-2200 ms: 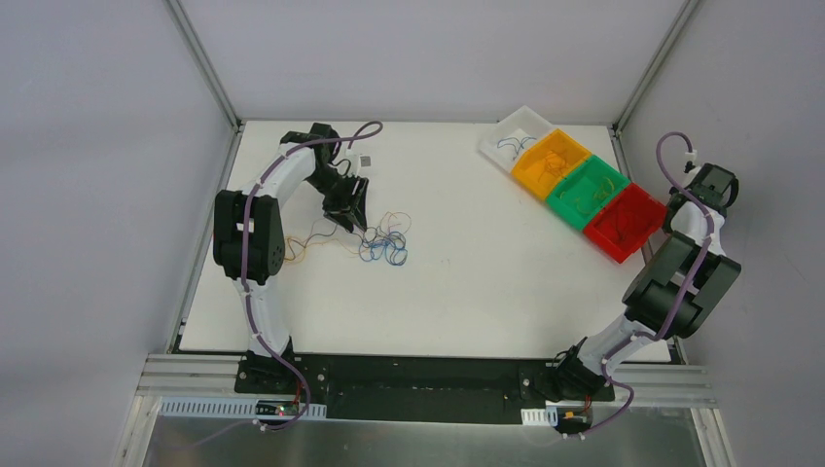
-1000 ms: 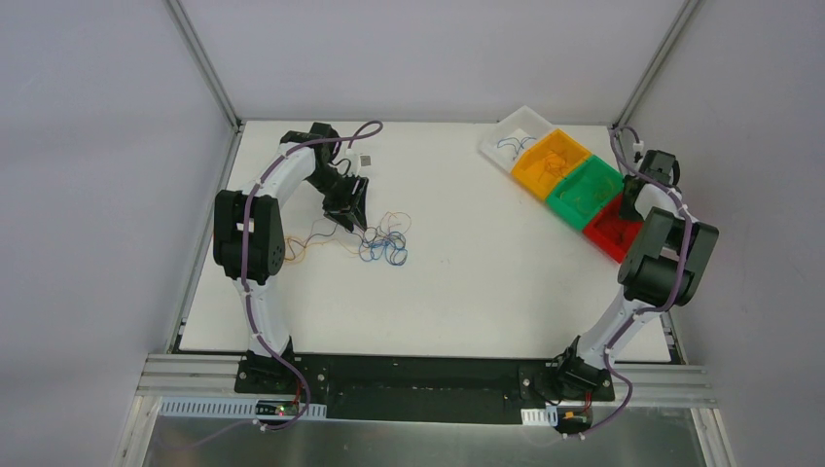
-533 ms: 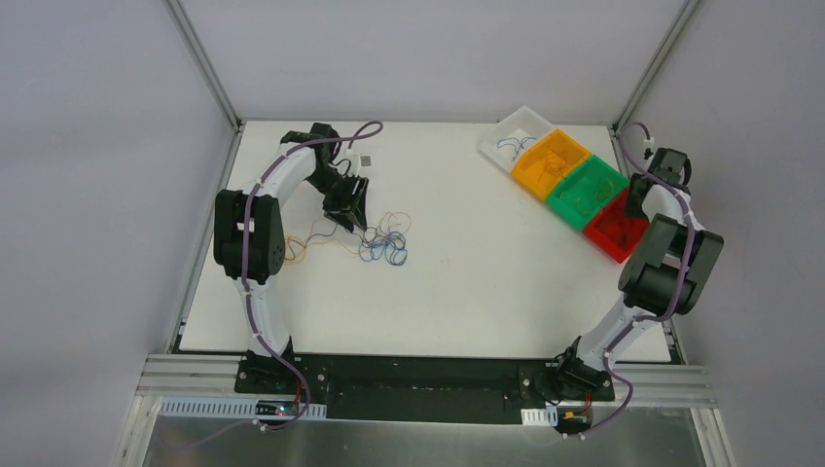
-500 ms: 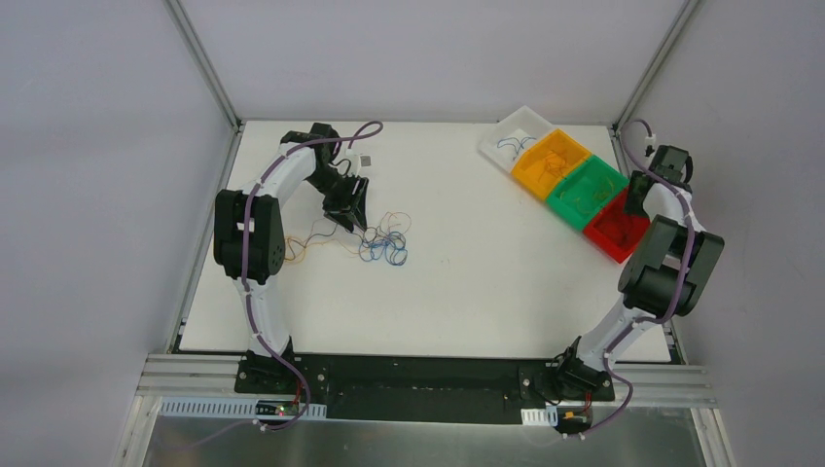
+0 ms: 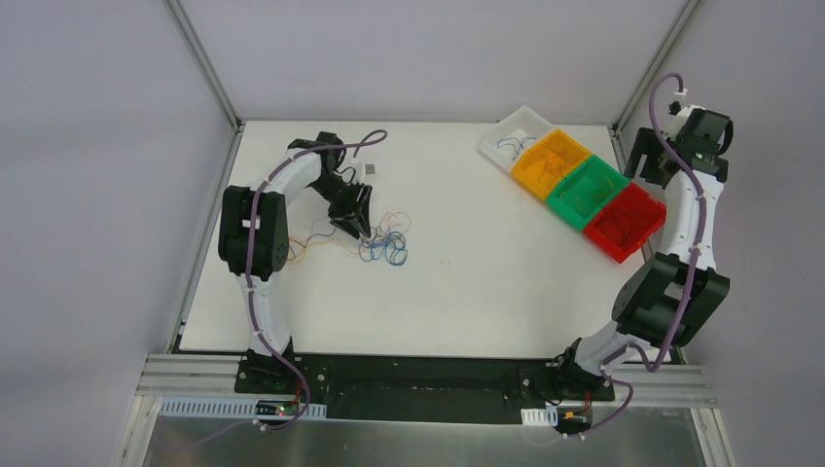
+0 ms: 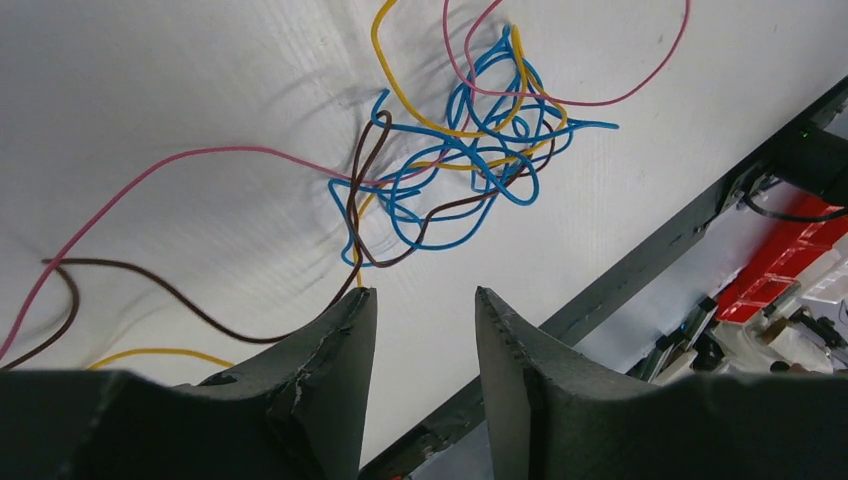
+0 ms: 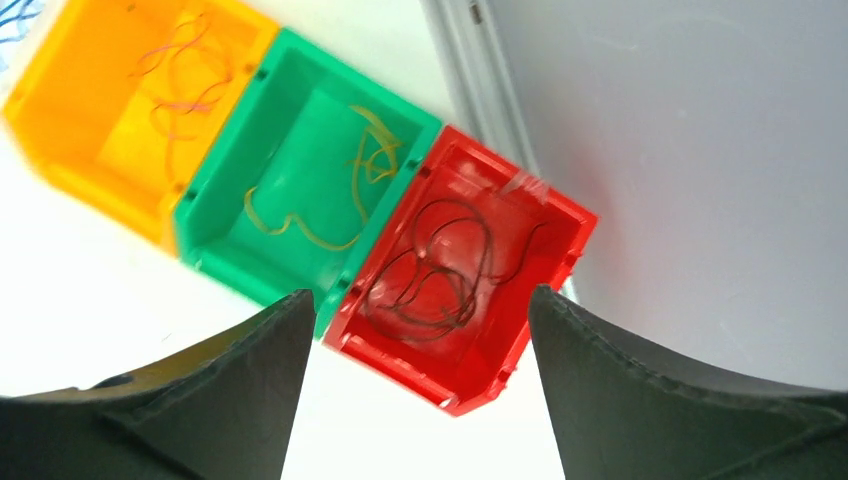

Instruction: Untangle the cables

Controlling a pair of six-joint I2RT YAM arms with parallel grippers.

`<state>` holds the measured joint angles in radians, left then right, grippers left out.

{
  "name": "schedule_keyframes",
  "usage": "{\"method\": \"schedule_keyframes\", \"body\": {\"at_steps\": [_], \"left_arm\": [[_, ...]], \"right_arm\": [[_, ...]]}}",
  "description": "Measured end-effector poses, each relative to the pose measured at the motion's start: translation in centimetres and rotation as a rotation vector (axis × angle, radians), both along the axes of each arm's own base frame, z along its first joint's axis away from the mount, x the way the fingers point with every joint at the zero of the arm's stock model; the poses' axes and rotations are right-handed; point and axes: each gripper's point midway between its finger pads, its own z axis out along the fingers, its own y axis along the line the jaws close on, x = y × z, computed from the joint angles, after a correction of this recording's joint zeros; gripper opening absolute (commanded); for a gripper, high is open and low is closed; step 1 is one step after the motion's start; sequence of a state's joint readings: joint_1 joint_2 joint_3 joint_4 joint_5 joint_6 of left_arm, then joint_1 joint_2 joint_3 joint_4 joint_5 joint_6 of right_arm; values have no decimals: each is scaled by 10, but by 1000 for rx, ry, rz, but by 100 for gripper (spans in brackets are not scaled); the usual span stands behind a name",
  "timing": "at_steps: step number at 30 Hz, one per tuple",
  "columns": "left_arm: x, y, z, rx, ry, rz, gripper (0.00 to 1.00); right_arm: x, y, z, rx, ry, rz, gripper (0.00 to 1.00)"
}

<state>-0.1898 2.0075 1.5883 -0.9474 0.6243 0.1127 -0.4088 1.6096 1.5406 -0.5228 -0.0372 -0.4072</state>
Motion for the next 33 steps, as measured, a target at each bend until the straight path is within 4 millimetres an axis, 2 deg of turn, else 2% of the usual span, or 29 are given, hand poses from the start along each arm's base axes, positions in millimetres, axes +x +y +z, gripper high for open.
{"method": "schedule_keyframes", "body": {"at_steps": [3, 5, 9, 11, 13, 16, 18, 21, 23, 25, 27, 29, 31, 33], "left_arm": [[-6, -10, -15, 0, 32, -23, 31], [-11, -23, -27, 0, 58, -48, 24], [-25, -65, -58, -14, 136, -122, 15], [-32, -97, -61, -53, 187, -153, 15], [-30, -127, -54, -87, 155, -196, 20], [-28, -159, -32, -157, 73, -258, 37], [-31, -163, -9, -206, 25, -284, 46], [-33, -141, 32, -272, -47, -257, 55], [-27, -104, 59, -294, -97, -174, 58], [-15, -53, 76, -284, -160, -52, 58], [-3, -1, 77, -231, -199, 75, 58], [2, 44, 64, -152, -205, 177, 57], [-6, 68, 45, -88, -163, 228, 56], [-20, 77, 30, -44, -111, 235, 56]], "right_arm": [[-10, 18, 2, 60, 19, 53, 81], [-20, 37, -2, 135, 49, 110, 81], [-39, 84, -3, 318, 87, 220, 81], [-46, 110, 1, 395, 92, 279, 80], [-53, 140, 3, 453, 96, 353, 79], [-64, 181, -1, 517, 123, 449, 78], [-70, 205, -7, 556, 152, 501, 77], [-77, 237, -20, 601, 203, 565, 75], [-80, 254, -27, 613, 228, 598, 75], [-83, 275, -36, 620, 259, 646, 74], [-86, 297, -45, 618, 291, 704, 74], [-90, 318, -54, 612, 322, 761, 72], [-94, 341, -64, 593, 350, 818, 70], [-96, 362, -74, 571, 373, 870, 68]]}}
